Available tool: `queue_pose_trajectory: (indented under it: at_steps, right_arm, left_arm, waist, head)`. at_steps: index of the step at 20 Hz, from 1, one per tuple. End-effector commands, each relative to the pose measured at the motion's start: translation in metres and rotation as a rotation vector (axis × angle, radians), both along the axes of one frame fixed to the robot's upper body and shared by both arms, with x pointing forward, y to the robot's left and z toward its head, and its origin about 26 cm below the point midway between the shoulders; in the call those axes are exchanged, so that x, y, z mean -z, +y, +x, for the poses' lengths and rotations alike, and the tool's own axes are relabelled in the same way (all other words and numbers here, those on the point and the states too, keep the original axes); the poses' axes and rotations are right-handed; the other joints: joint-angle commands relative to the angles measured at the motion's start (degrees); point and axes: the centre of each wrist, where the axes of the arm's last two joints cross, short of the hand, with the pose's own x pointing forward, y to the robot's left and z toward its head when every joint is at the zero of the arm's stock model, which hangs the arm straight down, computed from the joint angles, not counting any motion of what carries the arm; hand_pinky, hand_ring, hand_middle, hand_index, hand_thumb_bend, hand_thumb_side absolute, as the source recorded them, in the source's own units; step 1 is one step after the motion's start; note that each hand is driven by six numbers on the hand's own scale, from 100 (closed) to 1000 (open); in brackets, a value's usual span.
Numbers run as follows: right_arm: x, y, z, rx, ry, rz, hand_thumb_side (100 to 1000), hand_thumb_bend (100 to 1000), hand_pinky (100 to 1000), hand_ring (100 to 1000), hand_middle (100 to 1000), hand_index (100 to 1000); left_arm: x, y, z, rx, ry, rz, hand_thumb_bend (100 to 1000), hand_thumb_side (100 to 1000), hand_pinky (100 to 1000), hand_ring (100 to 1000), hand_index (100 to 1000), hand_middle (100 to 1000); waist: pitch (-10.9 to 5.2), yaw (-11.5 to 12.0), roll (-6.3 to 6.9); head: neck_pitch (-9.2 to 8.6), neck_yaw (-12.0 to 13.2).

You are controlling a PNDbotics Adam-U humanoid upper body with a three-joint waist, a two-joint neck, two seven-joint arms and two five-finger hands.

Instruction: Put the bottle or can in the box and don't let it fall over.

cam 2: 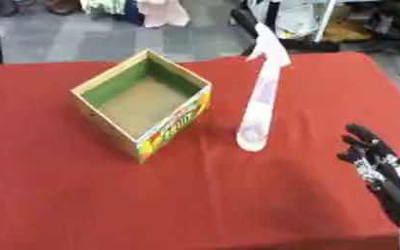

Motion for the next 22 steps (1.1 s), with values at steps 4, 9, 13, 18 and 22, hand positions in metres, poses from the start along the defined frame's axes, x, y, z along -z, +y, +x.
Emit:
queue_pose_trajectory:
  at_steps: [4, 9, 13, 18, 22]
  right_arm:
    - [-0.009, -0.006, 0.001, 0.007, -0.019, -0.018, 607, 100, 857, 1000, 1000, 985]
    - [-0.014, -0.01, 0.005, 0.011, -0.029, -0.037, 606, 100, 856, 1000, 1000, 988]
    - [-0.024, -0.014, 0.016, -0.008, -0.055, -0.083, 568, 100, 855, 1000, 1000, 994]
    - [-0.039, -0.018, 0.038, -0.031, -0.103, -0.145, 533, 100, 862, 1000, 1000, 997]
    - [-0.047, -0.023, 0.055, -0.039, -0.131, -0.181, 520, 100, 866, 1000, 1000, 999]
  left_arm:
    - [-0.009, 0.003, 0.0, 0.0, -0.023, 0.019, 298, 1000, 762, 1000, 1000, 1000]
    - [-0.009, 0.003, -0.001, 0.001, -0.023, 0.022, 298, 1000, 762, 1000, 1000, 1000]
    - [-0.009, 0.003, 0.0, 0.006, -0.021, 0.025, 297, 1000, 762, 1000, 1000, 1000]
    - [-0.008, 0.003, 0.0, 0.012, -0.02, 0.028, 296, 1000, 762, 1000, 1000, 1000]
    - [-0.008, 0.003, -0.001, 0.015, -0.02, 0.03, 295, 1000, 762, 1000, 1000, 1000]
  waist:
    - [-0.64, 0.0, 0.04]
    - [-0.65, 0.3, 0.02]
    - [-0.71, 0.6, -0.08]
    - [-0.63, 1.0, -0.1]
    - [-0.6, 1.4, -0.04]
  head:
    - [-0.55, -0.2]
    - [-0.53, -0.3]
    - [-0.52, -0.6]
    - [-0.47, -1.0]
    - [-0.41, -1.2]
